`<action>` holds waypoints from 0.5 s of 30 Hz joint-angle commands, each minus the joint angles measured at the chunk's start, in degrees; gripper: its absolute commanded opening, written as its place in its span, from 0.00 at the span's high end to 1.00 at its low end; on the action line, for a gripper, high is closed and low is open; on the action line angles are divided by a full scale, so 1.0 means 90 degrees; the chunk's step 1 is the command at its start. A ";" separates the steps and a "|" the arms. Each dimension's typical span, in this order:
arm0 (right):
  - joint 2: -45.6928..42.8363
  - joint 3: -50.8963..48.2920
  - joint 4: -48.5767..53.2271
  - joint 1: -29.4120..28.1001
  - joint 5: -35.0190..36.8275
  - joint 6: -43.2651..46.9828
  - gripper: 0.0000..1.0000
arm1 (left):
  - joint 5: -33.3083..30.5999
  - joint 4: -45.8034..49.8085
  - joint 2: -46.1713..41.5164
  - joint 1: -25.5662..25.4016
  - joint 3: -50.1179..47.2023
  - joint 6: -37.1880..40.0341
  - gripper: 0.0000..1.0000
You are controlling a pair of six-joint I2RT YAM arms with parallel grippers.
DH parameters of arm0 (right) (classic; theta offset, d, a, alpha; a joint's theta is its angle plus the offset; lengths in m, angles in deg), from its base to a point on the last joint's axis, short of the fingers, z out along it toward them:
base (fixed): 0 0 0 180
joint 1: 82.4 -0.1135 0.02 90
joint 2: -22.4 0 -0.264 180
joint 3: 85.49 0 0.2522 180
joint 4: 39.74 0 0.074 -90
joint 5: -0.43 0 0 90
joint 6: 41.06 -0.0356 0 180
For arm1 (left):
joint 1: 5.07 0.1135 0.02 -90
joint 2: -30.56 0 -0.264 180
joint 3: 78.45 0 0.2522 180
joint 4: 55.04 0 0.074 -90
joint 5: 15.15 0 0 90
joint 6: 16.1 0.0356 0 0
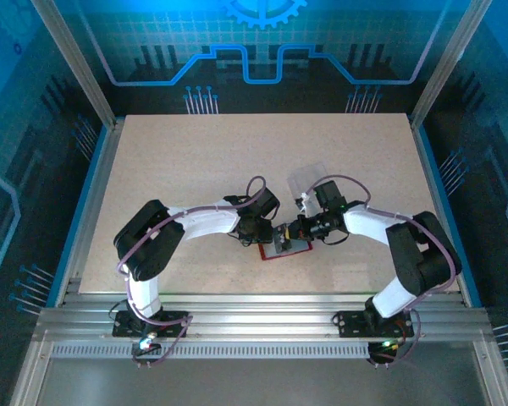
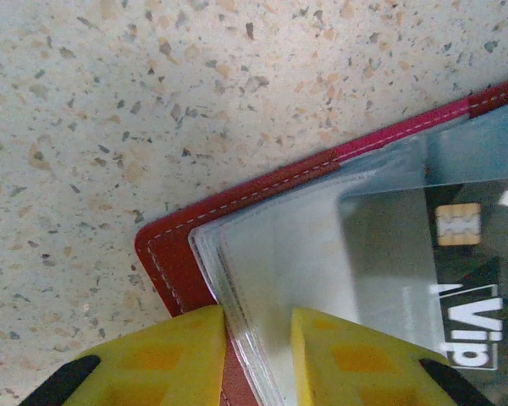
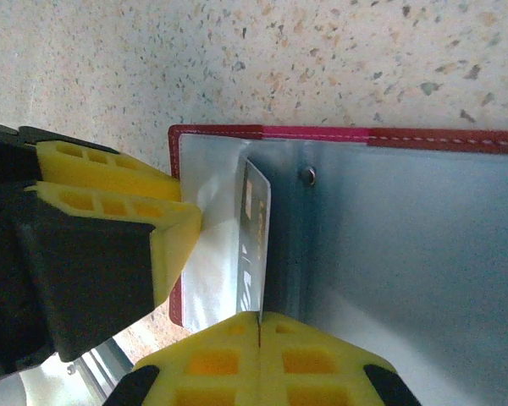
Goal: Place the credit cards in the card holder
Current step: Insert the credit card into the card slot.
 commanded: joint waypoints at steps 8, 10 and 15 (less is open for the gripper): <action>0.0596 0.0211 0.0040 -0.0446 -0.0088 -0.0066 1.00 | 0.0148 -0.0007 0.0164 -0.0032 -0.0289 -0.0172 0.72; 0.0670 0.0186 -0.0075 -0.0497 -0.0087 -0.0130 1.00 | 0.0237 -0.0071 0.0112 -0.0035 -0.0299 -0.0211 0.72; 0.0783 0.0155 -0.0109 -0.0502 0.0014 -0.0113 1.00 | 0.0679 -0.0374 -0.0158 0.0063 -0.0446 -0.0343 0.71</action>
